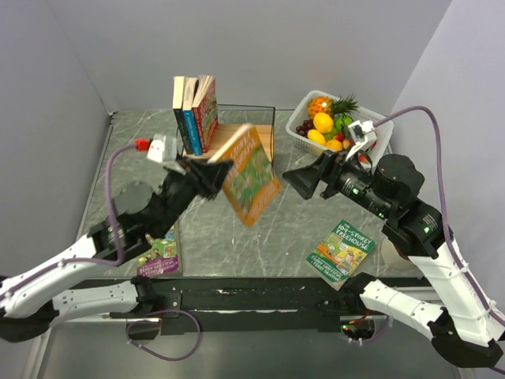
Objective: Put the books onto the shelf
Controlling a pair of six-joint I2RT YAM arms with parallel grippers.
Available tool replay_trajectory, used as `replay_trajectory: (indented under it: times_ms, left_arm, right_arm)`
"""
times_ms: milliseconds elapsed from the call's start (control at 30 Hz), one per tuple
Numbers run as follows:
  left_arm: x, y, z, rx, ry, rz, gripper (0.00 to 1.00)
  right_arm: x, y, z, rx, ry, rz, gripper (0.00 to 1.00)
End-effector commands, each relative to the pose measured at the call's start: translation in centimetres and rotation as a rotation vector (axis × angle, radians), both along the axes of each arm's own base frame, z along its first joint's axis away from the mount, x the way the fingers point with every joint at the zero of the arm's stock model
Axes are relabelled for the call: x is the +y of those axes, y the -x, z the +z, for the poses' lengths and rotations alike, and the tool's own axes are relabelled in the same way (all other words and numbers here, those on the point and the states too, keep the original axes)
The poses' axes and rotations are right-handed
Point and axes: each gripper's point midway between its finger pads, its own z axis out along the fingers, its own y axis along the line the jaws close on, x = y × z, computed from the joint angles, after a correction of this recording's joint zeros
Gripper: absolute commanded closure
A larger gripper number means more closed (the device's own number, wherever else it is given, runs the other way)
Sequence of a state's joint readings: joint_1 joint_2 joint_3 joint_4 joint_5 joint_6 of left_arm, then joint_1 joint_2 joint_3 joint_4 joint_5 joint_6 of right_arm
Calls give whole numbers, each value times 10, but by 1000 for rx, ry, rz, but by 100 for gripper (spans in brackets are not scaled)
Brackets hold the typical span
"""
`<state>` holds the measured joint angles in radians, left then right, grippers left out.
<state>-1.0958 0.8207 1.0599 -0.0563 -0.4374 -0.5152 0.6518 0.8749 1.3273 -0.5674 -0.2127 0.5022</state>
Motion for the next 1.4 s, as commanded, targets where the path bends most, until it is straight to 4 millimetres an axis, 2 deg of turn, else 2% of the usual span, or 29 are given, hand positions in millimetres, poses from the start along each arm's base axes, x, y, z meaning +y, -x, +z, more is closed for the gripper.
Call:
replay_trajectory:
  times_ms: [0, 33, 100, 133, 167, 200, 233, 300, 333, 400, 433, 533, 633, 700, 833, 1133, 1367]
  left_arm:
    - [32, -34, 100, -211, 70, 291, 99]
    - [18, -46, 95, -225, 13, 321, 99]
    - [25, -57, 113, -287, -24, 427, 99]
    - [19, -68, 108, -327, -121, 486, 99]
    - [24, -76, 105, -311, -144, 557, 99]
    - [27, -80, 110, -322, -131, 601, 99]
    - [20, -90, 102, -326, -174, 633, 99]
    - [21, -100, 97, -345, -232, 679, 99]
    - [20, -112, 91, -340, -256, 704, 99]
    - [16, -124, 88, -344, -259, 693, 99]
    - [19, -136, 82, -334, -263, 703, 99]
    - [22, -155, 80, -370, -253, 680, 99]
    - [20, -168, 69, -421, -265, 657, 99]
    - [23, -175, 69, -432, -265, 676, 99]
    - [23, -201, 55, -421, -275, 661, 99]
    - [17, -234, 20, -371, -305, 625, 99]
    - [18, -253, 2, -336, -330, 632, 99]
  right_arm:
    - [-25, -46, 8, -24, -42, -285, 1]
    - [-27, -50, 4, -23, -37, -305, 1]
    - [-24, -58, -1, -14, -30, -319, 1]
    - [-23, -61, -4, -16, -29, -324, 1]
    - [-22, -64, -5, -14, -27, -330, 1]
    - [-20, -68, -10, -4, -17, -335, 1]
    - [-19, -70, -13, -1, -12, -336, 1]
    - [-16, -76, -16, -2, -4, -345, 1]
    - [-15, -78, -17, -1, 0, -344, 1]
    - [-13, -86, -23, 10, 25, -357, 1]
    - [-11, -89, -23, 7, 29, -359, 1]
    - [-8, -99, -30, 16, 47, -375, 1]
    - [-5, -107, -39, 31, 60, -377, 1]
    - [-3, -112, -43, 35, 65, -381, 1]
    - [-1, -120, -53, 51, 80, -387, 1]
    - [1, -126, -73, 85, 95, -387, 1]
    - [1, -126, -84, 103, 101, -383, 1]
